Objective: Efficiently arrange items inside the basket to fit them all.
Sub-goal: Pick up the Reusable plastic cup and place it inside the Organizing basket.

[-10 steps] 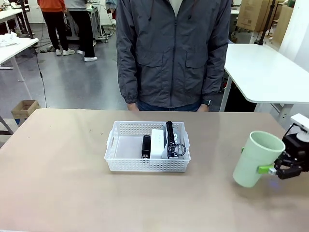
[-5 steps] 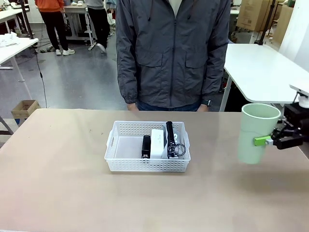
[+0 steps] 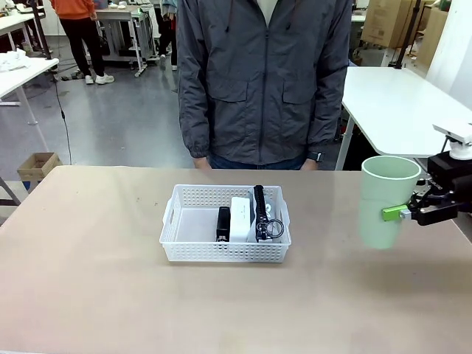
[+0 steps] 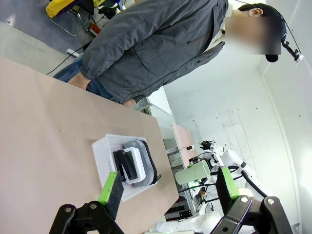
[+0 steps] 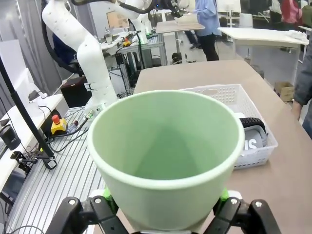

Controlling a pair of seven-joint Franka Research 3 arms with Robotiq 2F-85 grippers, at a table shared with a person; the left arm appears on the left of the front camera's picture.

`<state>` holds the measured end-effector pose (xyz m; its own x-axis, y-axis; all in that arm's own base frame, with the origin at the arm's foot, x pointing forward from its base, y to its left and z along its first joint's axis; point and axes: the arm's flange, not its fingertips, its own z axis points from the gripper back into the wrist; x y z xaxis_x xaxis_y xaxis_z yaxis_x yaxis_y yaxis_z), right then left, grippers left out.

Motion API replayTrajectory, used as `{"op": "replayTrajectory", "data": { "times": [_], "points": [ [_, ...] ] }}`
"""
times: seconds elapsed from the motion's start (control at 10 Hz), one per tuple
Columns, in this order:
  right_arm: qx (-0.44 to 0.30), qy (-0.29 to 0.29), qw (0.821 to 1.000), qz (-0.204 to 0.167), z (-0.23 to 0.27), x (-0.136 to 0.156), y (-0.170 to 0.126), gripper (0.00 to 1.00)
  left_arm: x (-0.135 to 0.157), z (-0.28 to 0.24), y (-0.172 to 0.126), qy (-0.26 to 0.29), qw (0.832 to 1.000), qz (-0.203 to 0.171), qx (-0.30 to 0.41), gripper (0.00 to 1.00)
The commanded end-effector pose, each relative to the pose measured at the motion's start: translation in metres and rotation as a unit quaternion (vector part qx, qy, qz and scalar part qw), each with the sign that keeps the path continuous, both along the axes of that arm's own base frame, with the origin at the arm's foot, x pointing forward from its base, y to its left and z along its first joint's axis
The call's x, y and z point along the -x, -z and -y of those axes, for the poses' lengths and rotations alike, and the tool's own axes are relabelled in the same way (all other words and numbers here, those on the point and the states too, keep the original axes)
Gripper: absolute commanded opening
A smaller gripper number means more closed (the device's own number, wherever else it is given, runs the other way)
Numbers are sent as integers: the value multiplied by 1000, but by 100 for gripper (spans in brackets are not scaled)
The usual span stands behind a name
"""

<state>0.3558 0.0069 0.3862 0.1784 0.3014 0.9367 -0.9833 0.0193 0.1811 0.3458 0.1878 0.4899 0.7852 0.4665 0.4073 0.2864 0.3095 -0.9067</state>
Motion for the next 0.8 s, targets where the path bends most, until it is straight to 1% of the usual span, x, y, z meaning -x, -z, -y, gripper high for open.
{"op": "replayTrajectory", "data": {
  "times": [0.0,0.2,0.3,0.4,0.5,0.6,0.7],
  "points": [
    [-9,-4,1000,5,2,1,-1,79,3,1,-2,1,1000,-1,-1,100],
    [-9,-4,1000,5,2,1,-1,79,3,1,-2,1,1000,-1,-1,100],
    [-1,1,1000,-2,1,0,1,86,3,1,-2,1,1000,-1,-1,100],
    [1,7,1000,-15,-13,-8,-7,86,3,1,-2,1,1000,-1,-1,100],
    [38,27,997,-63,-37,-19,-24,86,3,1,-2,1,1000,-1,-1,100],
    [49,20,995,-89,-62,-27,-43,86,3,1,-2,1,1000,-1,-1,100],
    [39,24,992,-115,-86,-31,-58,86,3,1,-2,1,1000,-1,-1,100]
  ]
}}
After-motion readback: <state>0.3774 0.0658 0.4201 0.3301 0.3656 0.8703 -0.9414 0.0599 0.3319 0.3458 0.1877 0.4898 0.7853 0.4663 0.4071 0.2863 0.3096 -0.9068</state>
